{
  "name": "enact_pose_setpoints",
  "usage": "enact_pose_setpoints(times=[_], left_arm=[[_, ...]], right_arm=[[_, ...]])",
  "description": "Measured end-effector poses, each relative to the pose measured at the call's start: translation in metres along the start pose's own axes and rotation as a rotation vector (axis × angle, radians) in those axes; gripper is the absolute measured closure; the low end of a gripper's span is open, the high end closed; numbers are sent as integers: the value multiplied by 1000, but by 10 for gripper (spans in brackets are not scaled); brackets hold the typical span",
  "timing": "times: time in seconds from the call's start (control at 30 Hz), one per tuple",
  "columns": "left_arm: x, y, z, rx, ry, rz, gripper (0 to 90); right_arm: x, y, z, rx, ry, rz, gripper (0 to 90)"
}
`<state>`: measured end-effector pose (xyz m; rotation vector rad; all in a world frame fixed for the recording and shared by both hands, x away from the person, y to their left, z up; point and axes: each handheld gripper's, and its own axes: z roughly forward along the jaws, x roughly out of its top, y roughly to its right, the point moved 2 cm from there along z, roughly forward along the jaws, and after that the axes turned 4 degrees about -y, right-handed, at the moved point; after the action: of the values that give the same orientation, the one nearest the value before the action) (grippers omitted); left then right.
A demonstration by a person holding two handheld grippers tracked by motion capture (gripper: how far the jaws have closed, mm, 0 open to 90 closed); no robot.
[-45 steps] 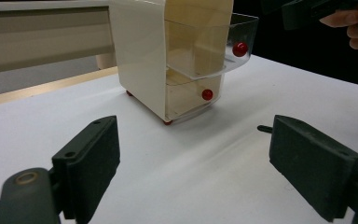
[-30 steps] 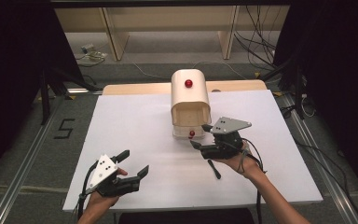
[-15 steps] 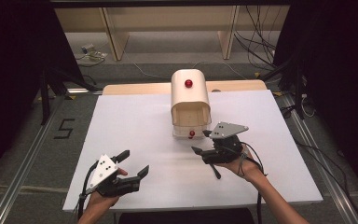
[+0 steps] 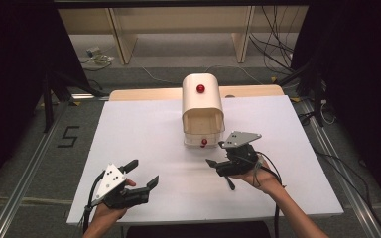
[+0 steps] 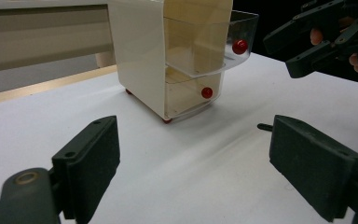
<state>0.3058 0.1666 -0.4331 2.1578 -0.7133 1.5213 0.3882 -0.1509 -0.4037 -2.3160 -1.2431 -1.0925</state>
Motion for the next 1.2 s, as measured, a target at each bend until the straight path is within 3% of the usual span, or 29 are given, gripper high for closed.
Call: enact_pose_setpoints(times=[0.6,1.2], left_arm=[[1,0,5,-5,-2,-16,159],[1,0,5,-11,-4,-17,159]], right_arm=[[-19,13,11,-9,-113,47,286],[-36,14,18,-11,-216,35,291]])
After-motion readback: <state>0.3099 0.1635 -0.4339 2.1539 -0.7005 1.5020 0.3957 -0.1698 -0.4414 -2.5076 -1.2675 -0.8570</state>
